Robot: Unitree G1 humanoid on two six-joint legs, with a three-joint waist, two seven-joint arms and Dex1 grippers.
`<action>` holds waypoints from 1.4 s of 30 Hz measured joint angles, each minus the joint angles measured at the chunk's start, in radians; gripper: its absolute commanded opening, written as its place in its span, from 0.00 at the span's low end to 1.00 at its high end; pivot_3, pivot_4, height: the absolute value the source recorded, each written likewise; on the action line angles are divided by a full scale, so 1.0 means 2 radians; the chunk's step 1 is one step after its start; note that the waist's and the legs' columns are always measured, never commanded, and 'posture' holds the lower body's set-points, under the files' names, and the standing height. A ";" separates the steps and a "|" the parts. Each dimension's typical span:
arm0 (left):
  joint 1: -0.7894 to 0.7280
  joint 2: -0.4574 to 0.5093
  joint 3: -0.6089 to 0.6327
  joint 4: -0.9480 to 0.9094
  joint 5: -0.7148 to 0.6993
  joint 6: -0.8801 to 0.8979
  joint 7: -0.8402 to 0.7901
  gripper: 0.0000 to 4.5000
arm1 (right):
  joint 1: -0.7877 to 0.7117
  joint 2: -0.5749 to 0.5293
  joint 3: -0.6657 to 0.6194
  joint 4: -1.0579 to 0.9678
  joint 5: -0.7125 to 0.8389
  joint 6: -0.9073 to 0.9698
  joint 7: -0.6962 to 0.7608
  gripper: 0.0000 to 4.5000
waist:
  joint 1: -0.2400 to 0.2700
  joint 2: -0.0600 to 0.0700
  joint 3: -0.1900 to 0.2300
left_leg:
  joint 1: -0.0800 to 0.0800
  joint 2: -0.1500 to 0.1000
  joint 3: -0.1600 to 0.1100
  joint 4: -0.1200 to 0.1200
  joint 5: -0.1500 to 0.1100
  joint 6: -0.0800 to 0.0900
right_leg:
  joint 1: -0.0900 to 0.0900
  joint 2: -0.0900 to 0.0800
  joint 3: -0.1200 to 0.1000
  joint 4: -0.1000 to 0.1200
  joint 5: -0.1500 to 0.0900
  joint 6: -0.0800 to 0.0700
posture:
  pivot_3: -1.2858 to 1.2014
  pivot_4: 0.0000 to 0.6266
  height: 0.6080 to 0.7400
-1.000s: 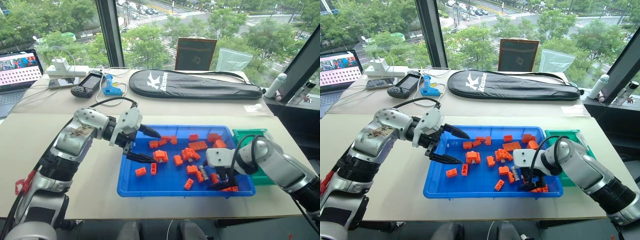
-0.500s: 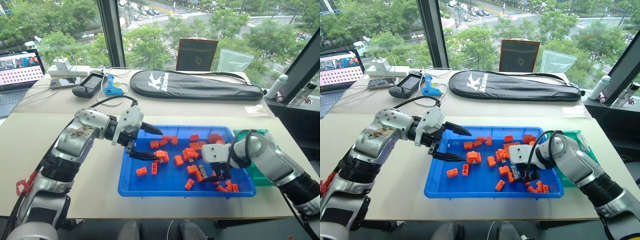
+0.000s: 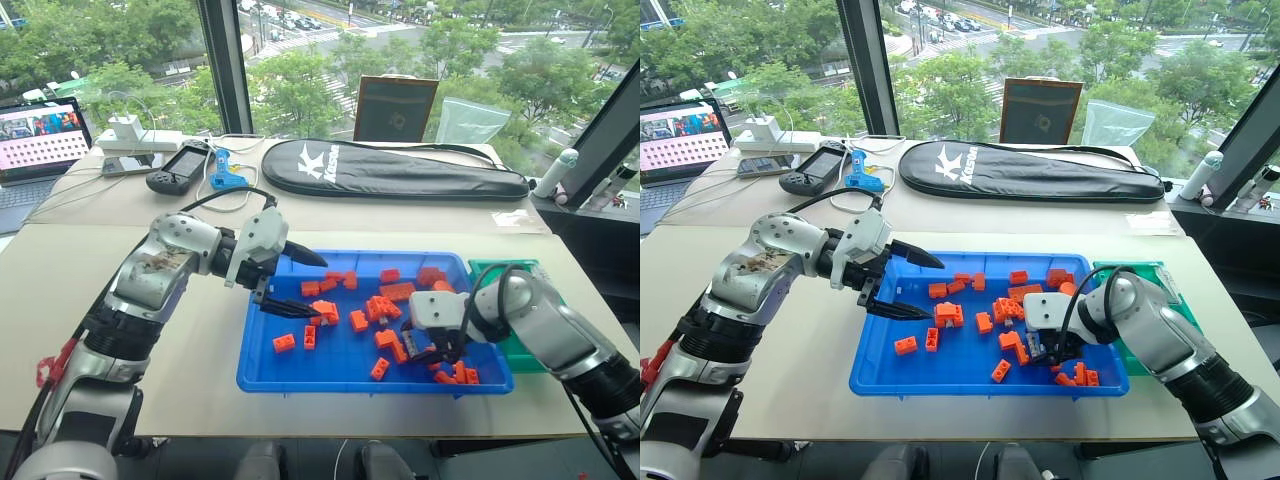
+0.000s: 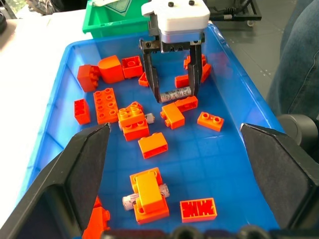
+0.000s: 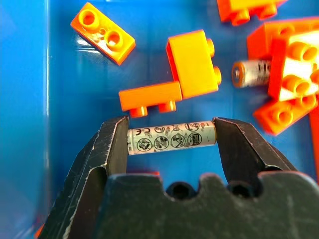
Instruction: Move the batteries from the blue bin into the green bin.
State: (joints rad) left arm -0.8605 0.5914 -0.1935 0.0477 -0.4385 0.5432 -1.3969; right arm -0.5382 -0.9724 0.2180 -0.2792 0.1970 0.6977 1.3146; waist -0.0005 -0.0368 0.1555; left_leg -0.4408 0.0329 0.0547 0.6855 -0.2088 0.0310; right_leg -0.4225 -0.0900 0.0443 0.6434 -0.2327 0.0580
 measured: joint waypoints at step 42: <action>-0.017 0.003 0.026 0.027 -0.011 0.008 0.039 1.00 | -0.049 -0.110 -0.062 0.104 -0.047 -0.072 0.021 1.00 | -0.010 0.003 0.002 | 0.001 0.000 0.000 -0.001 0.000 0.000 | 0.000 0.001 0.001 0.000 0.000 0.000 | 0.52 0.24 0.95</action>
State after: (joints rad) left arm -0.8940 0.5976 -0.1425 0.1015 -0.4608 0.5602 -1.3186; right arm -0.6354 -1.1919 0.0935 -0.0710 0.1040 0.5544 1.3559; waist -0.0205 -0.0302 0.1585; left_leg -0.4390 0.0336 0.0551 0.6826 -0.2088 0.0306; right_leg -0.4228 -0.0887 0.0454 0.6429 -0.2331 0.0574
